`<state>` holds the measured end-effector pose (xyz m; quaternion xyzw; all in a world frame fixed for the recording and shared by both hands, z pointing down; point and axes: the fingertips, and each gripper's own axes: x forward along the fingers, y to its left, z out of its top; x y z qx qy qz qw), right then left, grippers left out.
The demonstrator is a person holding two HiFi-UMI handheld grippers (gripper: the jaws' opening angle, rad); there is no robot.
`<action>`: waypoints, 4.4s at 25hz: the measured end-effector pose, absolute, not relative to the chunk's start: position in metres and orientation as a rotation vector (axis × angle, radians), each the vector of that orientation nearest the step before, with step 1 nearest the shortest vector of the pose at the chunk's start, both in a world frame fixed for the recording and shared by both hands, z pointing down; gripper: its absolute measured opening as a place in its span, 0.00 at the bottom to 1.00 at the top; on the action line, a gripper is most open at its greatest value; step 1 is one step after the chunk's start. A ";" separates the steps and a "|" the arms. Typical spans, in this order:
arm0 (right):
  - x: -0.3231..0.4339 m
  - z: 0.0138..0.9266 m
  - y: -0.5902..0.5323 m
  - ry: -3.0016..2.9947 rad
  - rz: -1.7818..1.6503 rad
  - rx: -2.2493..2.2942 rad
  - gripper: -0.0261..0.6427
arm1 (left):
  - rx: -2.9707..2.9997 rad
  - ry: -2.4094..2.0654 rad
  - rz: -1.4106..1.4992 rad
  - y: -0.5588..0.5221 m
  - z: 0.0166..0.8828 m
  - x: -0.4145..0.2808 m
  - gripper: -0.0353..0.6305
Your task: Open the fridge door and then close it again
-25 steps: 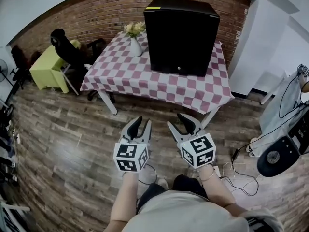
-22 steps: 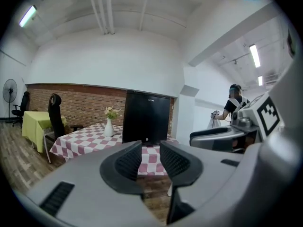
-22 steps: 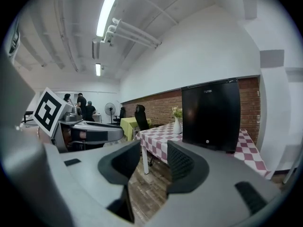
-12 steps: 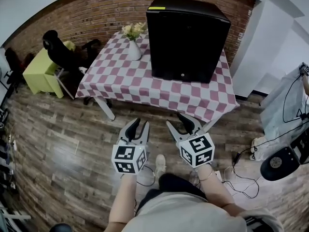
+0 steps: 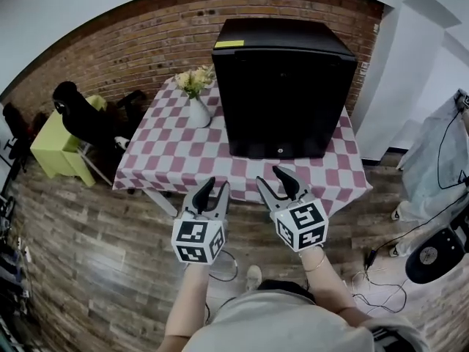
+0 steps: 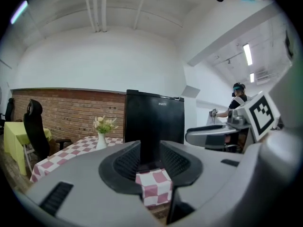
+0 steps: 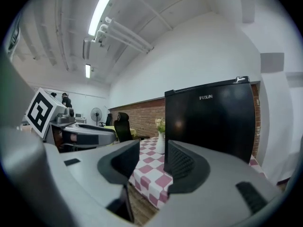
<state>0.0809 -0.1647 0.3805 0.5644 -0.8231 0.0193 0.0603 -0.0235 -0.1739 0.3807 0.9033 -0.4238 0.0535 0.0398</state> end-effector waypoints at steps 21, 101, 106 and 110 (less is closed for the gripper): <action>0.158 0.302 -0.281 -2.322 -0.264 1.879 0.31 | 2.908 -1.151 0.079 -0.331 0.342 0.033 0.22; 0.160 0.235 -0.395 -1.739 -0.731 1.144 0.29 | 2.992 -0.660 0.213 -0.451 0.354 0.057 0.38; 0.157 0.232 -0.381 -1.778 -0.740 1.133 0.30 | 3.003 -0.621 0.201 -0.431 0.353 0.050 0.35; 0.155 0.232 -0.375 -1.789 -0.747 1.148 0.31 | 3.011 -0.617 0.194 -0.422 0.353 0.047 0.34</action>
